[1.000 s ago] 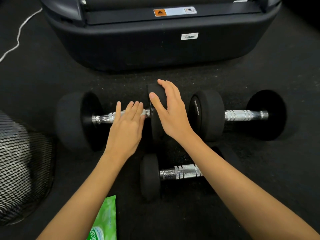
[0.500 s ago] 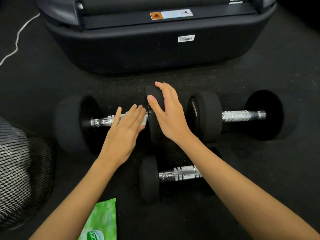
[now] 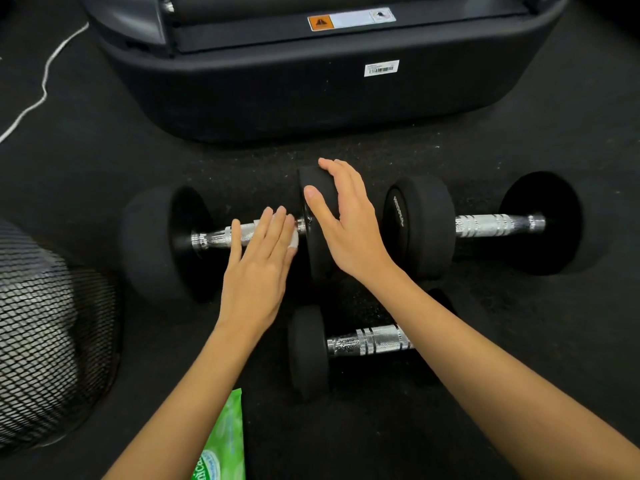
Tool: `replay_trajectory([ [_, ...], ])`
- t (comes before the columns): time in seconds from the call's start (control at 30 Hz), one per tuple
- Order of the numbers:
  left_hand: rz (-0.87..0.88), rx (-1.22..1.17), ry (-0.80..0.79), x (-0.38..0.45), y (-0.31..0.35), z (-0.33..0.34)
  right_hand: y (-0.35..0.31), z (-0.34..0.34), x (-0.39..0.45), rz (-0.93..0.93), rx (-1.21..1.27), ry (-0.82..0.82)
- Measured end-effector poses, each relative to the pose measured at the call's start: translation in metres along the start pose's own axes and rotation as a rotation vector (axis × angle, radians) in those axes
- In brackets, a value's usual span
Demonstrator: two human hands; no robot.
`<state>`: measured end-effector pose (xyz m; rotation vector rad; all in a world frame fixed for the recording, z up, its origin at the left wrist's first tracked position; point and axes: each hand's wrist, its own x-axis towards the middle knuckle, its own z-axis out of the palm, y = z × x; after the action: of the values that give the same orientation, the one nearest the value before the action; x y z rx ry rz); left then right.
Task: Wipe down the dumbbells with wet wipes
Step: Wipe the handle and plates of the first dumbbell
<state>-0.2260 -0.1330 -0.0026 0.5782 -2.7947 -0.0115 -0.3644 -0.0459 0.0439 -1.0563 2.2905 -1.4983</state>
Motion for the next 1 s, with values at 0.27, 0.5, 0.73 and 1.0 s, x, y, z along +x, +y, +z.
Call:
replay_trajectory([
  [0.27, -0.027, -0.151, -0.105, 0.04, 0.0, -0.014, 0.001, 0.0, 0.002, 0.004, 0.005, -0.01],
  [0.5, 0.139, -0.175, -0.086, 0.004, -0.019, -0.002, 0.002, 0.001, 0.002, 0.008, 0.01, 0.001],
  [0.73, 0.137, -0.189, -0.065, 0.019, -0.023, -0.003, 0.004, 0.0, 0.003, -0.005, 0.021, -0.005],
  [1.0, 0.038, -0.152, 0.01, 0.008, -0.022, -0.004, 0.003, 0.001, 0.001, -0.01, 0.023, -0.008],
])
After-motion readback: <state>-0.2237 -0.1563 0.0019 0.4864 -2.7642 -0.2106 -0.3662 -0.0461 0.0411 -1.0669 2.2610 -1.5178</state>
